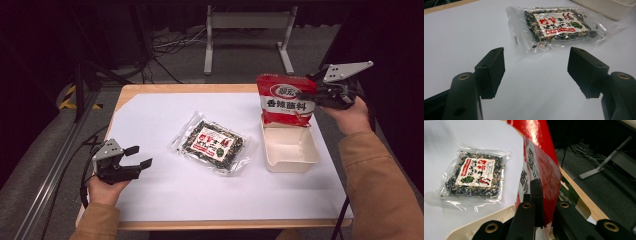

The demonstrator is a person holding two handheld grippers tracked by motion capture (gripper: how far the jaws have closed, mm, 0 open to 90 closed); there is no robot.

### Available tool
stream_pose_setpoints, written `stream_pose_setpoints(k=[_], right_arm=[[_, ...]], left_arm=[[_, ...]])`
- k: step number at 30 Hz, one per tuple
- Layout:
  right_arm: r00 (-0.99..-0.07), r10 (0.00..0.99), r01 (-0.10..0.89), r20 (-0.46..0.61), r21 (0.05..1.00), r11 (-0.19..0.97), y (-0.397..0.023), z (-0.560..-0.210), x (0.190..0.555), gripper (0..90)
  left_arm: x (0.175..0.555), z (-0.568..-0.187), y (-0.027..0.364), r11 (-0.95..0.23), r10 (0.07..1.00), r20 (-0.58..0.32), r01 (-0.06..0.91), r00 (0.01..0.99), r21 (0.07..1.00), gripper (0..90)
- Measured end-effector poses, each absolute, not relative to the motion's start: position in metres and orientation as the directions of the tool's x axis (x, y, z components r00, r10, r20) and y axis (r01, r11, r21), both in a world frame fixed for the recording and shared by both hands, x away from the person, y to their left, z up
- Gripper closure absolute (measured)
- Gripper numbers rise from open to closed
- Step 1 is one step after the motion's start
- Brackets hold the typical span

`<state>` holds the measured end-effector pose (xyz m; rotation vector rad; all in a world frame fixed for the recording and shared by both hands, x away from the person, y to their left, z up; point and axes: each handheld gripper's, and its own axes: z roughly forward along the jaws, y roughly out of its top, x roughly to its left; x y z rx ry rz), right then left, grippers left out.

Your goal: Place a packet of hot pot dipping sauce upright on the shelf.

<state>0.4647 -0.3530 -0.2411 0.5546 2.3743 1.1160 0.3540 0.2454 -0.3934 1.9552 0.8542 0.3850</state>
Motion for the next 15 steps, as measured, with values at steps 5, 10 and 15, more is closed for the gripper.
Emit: stream_pose_setpoints(k=[5, 10, 15], right_arm=[[-0.813, 0.534, 0.174, -0.232, 0.778, 0.603, -0.35, -0.248, 0.47, 89.0], [-0.805, 0.543, 0.182, -0.24, 0.771, 0.61, -0.348, -0.255, 0.477, 89.0], [-0.791, 0.556, 0.185, -0.255, 0.767, 0.615, -0.346, -0.266, 0.483, 88.9]], left_arm=[[0.354, -0.394, 0.245, -0.322, 0.702, -0.078, 0.413, 0.708, 0.852, 30.6], [0.354, -0.394, 0.245, -0.319, 0.7, -0.082, 0.413, 0.71, 0.853, 30.6], [0.355, -0.395, 0.244, -0.318, 0.697, -0.089, 0.419, 0.711, 0.851, 30.1]])
